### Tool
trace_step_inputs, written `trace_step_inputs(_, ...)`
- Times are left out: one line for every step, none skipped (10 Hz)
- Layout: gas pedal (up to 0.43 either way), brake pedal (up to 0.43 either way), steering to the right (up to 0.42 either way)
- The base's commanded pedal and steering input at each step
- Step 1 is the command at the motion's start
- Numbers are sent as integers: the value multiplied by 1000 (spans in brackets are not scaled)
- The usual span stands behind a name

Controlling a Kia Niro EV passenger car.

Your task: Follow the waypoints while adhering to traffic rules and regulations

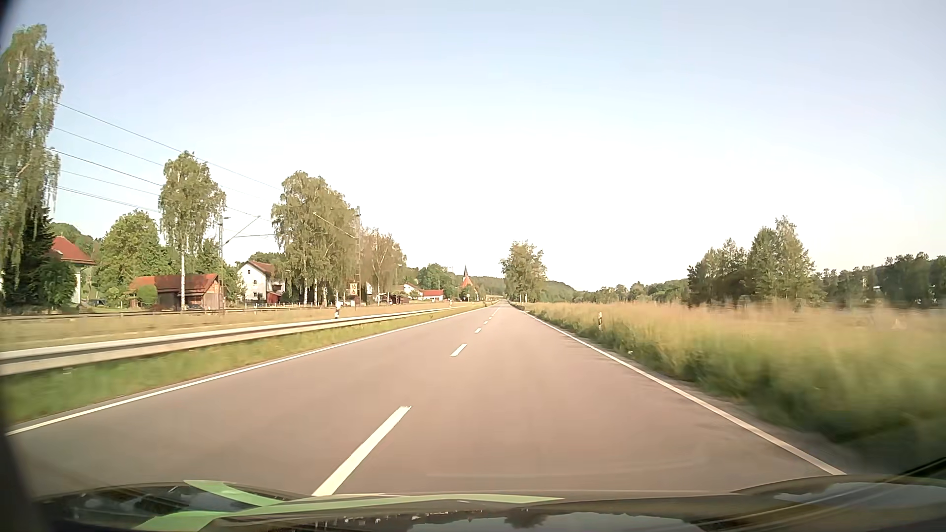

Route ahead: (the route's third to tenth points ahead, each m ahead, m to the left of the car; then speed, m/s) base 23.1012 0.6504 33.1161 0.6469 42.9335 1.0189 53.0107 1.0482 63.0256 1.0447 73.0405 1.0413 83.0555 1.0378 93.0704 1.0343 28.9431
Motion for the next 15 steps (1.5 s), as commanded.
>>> trace_step_inputs(157,0,0)
trace_step_inputs(169,0,-1)
trace_step_inputs(189,0,-1)
trace_step_inputs(197,0,-1)
trace_step_inputs(197,0,-2)
trace_step_inputs(209,0,-2)
trace_step_inputs(209,0,-2)
trace_step_inputs(197,0,-3)
trace_step_inputs(150,0,-3)
trace_step_inputs(130,0,-3)
trace_step_inputs(118,0,-4)
trace_step_inputs(118,0,-4)
trace_step_inputs(130,0,-4)
trace_step_inputs(150,0,-4)
trace_step_inputs(157,0,-4)
